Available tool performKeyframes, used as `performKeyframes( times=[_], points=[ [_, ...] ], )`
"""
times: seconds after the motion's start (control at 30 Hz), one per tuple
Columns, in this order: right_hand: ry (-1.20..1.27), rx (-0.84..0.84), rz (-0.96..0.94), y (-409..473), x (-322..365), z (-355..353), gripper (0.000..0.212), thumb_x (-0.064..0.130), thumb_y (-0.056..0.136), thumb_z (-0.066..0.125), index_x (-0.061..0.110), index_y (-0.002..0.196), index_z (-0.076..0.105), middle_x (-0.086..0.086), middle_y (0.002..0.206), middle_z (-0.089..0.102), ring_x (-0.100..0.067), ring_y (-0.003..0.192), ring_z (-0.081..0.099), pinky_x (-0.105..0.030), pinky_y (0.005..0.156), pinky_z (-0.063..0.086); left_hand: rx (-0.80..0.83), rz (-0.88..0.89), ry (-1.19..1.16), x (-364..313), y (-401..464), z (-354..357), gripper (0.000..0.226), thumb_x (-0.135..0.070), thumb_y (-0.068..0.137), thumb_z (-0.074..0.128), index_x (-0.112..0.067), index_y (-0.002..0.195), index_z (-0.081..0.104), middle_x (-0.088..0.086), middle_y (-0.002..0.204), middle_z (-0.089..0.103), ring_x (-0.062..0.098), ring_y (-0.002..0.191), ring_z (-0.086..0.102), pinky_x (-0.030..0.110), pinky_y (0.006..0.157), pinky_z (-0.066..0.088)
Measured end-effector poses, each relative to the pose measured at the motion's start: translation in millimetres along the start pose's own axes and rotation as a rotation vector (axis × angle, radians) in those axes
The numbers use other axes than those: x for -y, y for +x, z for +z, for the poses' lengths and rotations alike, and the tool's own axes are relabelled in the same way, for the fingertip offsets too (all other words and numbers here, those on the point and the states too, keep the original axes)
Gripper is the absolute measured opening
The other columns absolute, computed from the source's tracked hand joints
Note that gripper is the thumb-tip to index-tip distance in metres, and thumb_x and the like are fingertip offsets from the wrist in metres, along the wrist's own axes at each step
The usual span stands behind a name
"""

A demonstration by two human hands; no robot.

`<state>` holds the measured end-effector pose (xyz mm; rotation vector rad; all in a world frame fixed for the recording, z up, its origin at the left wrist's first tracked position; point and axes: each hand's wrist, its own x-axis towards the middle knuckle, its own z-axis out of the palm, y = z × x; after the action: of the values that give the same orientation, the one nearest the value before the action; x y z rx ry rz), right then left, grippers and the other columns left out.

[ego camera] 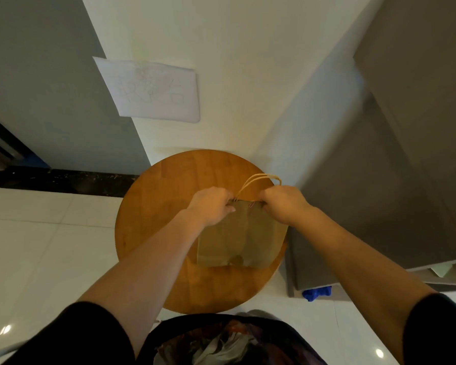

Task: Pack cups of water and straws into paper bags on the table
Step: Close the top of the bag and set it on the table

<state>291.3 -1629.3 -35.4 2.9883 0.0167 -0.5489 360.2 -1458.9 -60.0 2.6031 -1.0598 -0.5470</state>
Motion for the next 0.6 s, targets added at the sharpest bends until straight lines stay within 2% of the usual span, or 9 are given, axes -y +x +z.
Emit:
performKeyframes(
  times=[0.13, 0.3, 0.37, 0.43, 0.53, 0.6],
  points=[
    [0.008, -0.050, 0.029, 30.5, -7.0, -16.2, 0.027, 0.009, 0.094, 0.043, 0.016, 0.111, 0.063, -0.009, 0.100, 0.062, -0.027, 0.086, 0.059, -0.031, 0.064, 0.042, -0.102, -0.018, 0.052, 13.6, 26.2, -25.8, 0.014, -0.031, 0.094, 0.054, -0.019, 0.093, 0.061, -0.002, 0.086, 0.059, 0.018, 0.081, 0.057, 0.032, 0.071, 0.049],
    [0.003, -0.109, 0.043, 84.4, -25.4, -40.6, 0.028, 0.008, 0.094, 0.042, 0.016, 0.113, 0.060, -0.009, 0.107, 0.062, -0.031, 0.096, 0.060, -0.032, 0.067, 0.040, -0.150, -0.093, 0.071, 30.7, 72.4, -51.7, 0.019, -0.031, 0.096, 0.050, -0.017, 0.102, 0.062, 0.002, 0.098, 0.063, 0.023, 0.092, 0.058, 0.033, 0.073, 0.047],
    [0.010, -0.119, 0.040, 110.3, -35.7, -50.4, 0.022, 0.005, 0.092, 0.042, 0.013, 0.103, 0.058, -0.009, 0.098, 0.060, -0.031, 0.090, 0.060, -0.029, 0.062, 0.038, -0.172, -0.127, 0.054, 36.9, 94.1, -59.1, 0.022, -0.030, 0.097, 0.048, -0.019, 0.110, 0.062, 0.003, 0.106, 0.063, 0.025, 0.099, 0.058, 0.037, 0.079, 0.049],
    [0.003, -0.107, 0.036, 139.7, -47.4, -58.3, 0.015, 0.003, 0.090, 0.042, 0.017, 0.087, 0.049, -0.002, 0.078, 0.049, -0.028, 0.077, 0.051, -0.024, 0.051, 0.029, -0.188, -0.155, 0.032, 44.5, 117.8, -66.0, 0.025, -0.027, 0.098, 0.046, -0.020, 0.117, 0.061, 0.003, 0.109, 0.064, 0.025, 0.102, 0.058, 0.038, 0.083, 0.049],
    [0.011, -0.096, 0.015, 182.8, -63.5, -64.4, 0.026, 0.003, 0.090, 0.044, 0.016, 0.070, 0.034, 0.001, 0.064, 0.030, -0.025, 0.072, 0.043, -0.026, 0.045, 0.020, -0.209, -0.215, 0.047, 58.9, 155.3, -74.5, 0.023, -0.024, 0.099, 0.044, -0.012, 0.107, 0.062, 0.009, 0.103, 0.063, 0.028, 0.097, 0.058, 0.035, 0.074, 0.044],
    [0.037, -0.110, 0.016, 208.5, -71.7, -66.3, 0.024, 0.003, 0.090, 0.043, 0.014, 0.069, 0.037, -0.001, 0.067, 0.039, -0.029, 0.074, 0.050, -0.026, 0.050, 0.027, -0.238, -0.249, 0.053, 68.1, 179.0, -77.9, 0.023, -0.024, 0.099, 0.043, -0.011, 0.103, 0.062, 0.010, 0.100, 0.063, 0.029, 0.094, 0.057, 0.034, 0.071, 0.040]
  ],
)
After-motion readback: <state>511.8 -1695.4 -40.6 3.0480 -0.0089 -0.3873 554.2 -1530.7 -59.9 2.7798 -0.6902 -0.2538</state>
